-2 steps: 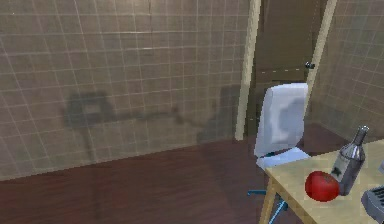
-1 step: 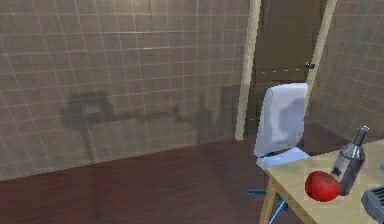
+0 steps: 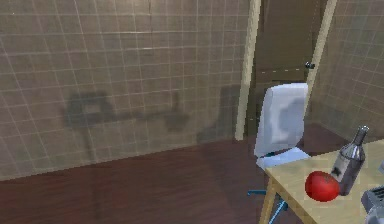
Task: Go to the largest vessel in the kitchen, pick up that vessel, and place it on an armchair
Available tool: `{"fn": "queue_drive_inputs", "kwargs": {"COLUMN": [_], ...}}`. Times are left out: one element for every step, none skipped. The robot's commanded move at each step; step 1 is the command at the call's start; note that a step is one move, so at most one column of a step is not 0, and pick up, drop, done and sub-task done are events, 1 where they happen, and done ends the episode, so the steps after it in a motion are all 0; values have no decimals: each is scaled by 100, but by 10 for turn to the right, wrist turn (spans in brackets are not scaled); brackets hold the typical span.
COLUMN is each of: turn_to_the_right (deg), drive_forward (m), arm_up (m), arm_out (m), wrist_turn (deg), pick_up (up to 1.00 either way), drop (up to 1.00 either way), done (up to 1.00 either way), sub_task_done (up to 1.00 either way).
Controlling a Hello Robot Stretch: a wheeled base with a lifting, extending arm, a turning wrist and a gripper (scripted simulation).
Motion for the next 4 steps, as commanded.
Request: {"fn": "queue_drive_inputs", "kwargs": {"turn_to_the_right": [0, 0, 450, 450], "drive_forward": [0, 0, 0, 0], "arm_up": [0, 0, 0, 0], "arm_out": [0, -32, 0, 0], "wrist_turn": [-90, 0, 0, 0], "pick_up": [0, 0, 0, 0], "drop": [0, 0, 0, 0], "done": [0, 0, 0, 0], "sub_task_done": [0, 0, 0, 0]}}
